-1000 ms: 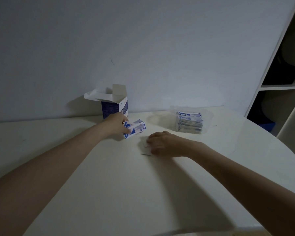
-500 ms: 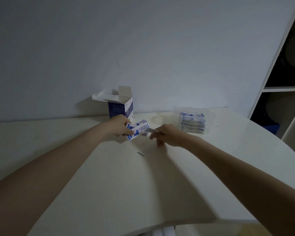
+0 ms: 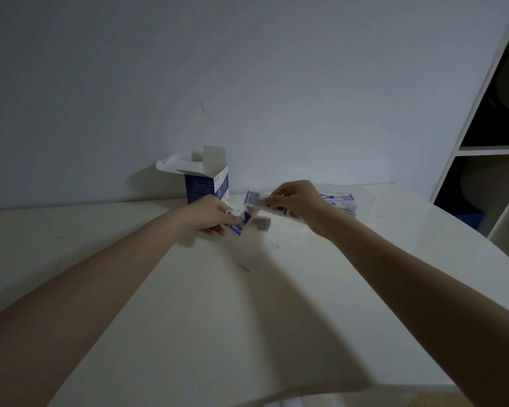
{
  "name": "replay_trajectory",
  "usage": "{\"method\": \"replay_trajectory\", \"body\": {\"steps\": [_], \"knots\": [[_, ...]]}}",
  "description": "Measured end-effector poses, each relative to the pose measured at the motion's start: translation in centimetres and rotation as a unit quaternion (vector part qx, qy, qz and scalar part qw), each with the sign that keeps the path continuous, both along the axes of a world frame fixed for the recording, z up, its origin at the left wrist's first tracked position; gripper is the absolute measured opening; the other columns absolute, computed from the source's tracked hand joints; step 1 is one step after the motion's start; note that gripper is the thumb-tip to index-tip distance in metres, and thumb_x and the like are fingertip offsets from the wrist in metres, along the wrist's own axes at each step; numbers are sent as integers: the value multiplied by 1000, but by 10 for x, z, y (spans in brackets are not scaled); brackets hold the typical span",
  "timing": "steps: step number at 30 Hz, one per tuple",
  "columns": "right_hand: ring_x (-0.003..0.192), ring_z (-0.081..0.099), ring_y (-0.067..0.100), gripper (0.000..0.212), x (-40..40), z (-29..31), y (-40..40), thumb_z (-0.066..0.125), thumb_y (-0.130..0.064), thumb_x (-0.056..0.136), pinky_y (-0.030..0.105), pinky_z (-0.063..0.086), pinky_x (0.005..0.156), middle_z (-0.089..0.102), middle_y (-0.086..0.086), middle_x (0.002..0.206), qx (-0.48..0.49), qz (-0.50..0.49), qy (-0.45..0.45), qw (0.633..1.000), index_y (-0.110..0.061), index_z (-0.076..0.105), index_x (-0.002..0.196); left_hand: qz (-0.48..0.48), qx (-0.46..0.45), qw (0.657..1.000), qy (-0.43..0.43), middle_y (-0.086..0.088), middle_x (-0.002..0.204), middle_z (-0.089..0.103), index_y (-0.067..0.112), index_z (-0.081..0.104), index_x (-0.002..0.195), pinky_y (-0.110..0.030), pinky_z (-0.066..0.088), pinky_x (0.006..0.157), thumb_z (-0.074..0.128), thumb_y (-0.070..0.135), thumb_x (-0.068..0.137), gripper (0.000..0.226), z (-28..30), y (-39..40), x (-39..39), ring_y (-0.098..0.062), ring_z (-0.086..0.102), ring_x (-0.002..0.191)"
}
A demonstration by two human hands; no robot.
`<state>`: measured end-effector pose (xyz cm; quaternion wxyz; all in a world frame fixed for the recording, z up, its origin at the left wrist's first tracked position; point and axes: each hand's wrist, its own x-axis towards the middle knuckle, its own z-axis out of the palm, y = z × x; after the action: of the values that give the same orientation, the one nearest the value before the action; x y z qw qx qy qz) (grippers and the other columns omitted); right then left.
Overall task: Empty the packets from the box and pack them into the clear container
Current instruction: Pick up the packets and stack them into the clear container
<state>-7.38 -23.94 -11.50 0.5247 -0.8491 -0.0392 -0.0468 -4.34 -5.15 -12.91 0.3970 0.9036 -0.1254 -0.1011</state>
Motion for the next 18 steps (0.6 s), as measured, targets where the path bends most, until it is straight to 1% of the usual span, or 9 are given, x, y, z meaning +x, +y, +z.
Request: {"method": "replay_trajectory", "body": {"steps": [4, 6, 9, 11, 13, 15, 16, 17, 18], "knots": [[46, 47, 13, 6, -1, -5, 4, 66, -5, 82, 18, 35, 40, 59, 10, 65, 99, -6, 25, 995, -1, 61, 80, 30, -230, 966, 109, -2, 78, 64, 13, 57, 80, -12, 49, 48, 64, 20, 87, 12, 2, -8, -8, -1, 65, 50], [42, 53, 11, 8, -2, -9, 8, 64, -3, 84, 18, 40, 40, 62, 12, 68, 126, -5, 27, 992, 3, 60, 88, 15, -254, 960, 119, -4, 78, 69, 13, 60, 81, -14, 52, 52, 61, 19, 89, 11, 6, -12, -11, -5, 68, 57], [46, 58, 13, 18, -2, -14, 16, 62, -9, 87, 18, 45, 41, 63, 10, 70, 109, 4, 38, 993, 5, 61, 98, 14, -203, 977, 64, 4, 61, 70, 14, 61, 72, -13, 50, 52, 63, 17, 88, 16, 9, -15, -10, -2, 67, 56], [63, 63, 20, 33, 0, -13, 19, 66, -17, 85, 23, 51, 49, 64, 8, 82, -9, -37, 6, 999, 2, 58, 109, 23, -134, 991, 10, 9, 54, 68, 14, 64, 74, -12, 44, 47, 64, 14, 87, 12, 10, -13, -5, 2, 64, 50], [101, 58, 25, 55, 4, -11, 16, 70, -24, 81, 33, 51, 77, 55, 10, 119, -191, -94, -110, 971, -7, 44, 127, 29, -55, 997, -35, 9, 48, 65, 11, 64, 78, -11, 41, 42, 62, 11, 87, 9, 13, -9, 2, 3, 59, 41], [130, 34, 27, 71, 6, -7, 14, 66, -29, 83, 41, 35, 104, 32, 6, 146, -390, -47, -225, 892, -19, 28, 142, 26, 9, 998, -64, 10, 44, 62, 13, 61, 73, -11, 39, 39, 61, 14, 88, 15, 17, -6, 6, 4, 55, 35], [137, 26, 25, 67, 9, -6, 14, 61, -30, 86, 43, 26, 110, 28, 1, 150, -464, -5, -250, 850, -23, 27, 144, 18, 28, 997, -75, 11, 44, 61, 15, 60, 69, -9, 39, 38, 61, 16, 89, 20, 20, -6, 7, 5, 55, 34], [138, 24, 24, 57, 12, -6, 16, 54, -30, 90, 45, 19, 113, 32, -2, 148, -513, 25, -259, 818, -24, 31, 142, 4, 32, 996, -87, 12, 46, 61, 16, 58, 65, -8, 39, 38, 60, 18, 89, 24, 22, -8, 8, 6, 54, 34], [135, 30, 24, 44, 16, -7, 17, 48, -27, 94, 45, 18, 113, 41, -1, 142, -539, 36, -257, 801, -21, 39, 136, -6, 24, 995, -94, 13, 47, 60, 17, 57, 63, -8, 41, 40, 60, 19, 89, 27, 22, -11, 9, 7, 55, 35]]}}
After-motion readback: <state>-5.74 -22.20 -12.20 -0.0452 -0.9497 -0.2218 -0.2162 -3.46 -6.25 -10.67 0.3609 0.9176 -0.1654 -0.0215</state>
